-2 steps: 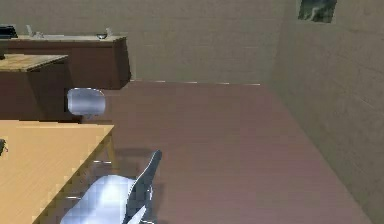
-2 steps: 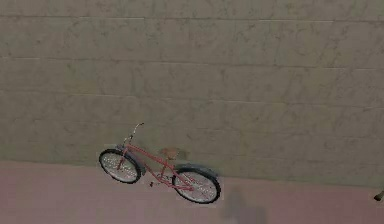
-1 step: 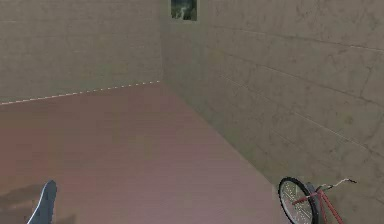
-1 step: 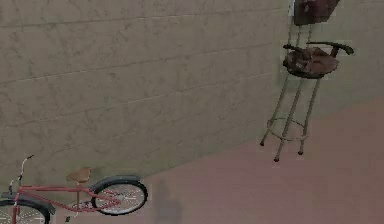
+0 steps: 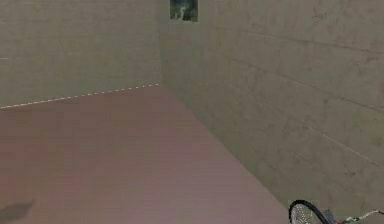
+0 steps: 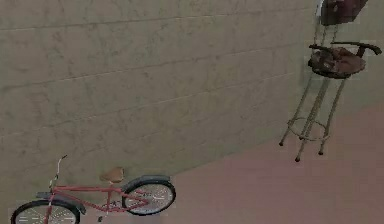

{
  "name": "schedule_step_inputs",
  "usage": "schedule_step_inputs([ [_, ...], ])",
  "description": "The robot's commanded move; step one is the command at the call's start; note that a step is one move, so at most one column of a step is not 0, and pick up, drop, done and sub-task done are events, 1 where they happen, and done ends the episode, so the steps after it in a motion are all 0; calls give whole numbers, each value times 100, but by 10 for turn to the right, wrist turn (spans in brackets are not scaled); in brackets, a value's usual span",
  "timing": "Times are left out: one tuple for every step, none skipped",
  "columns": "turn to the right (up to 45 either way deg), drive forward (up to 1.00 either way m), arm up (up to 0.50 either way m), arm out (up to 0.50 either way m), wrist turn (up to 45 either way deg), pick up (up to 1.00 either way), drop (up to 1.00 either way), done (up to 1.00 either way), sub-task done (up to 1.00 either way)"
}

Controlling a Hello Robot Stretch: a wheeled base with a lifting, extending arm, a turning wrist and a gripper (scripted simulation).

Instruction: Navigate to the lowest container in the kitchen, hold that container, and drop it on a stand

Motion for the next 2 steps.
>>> schedule_step_inputs([
  [360, 0, 0, 0, 0, 0, 0, 0, 0],
  [0, 30, 0, 0, 0, 0, 0, 0, 0],
])
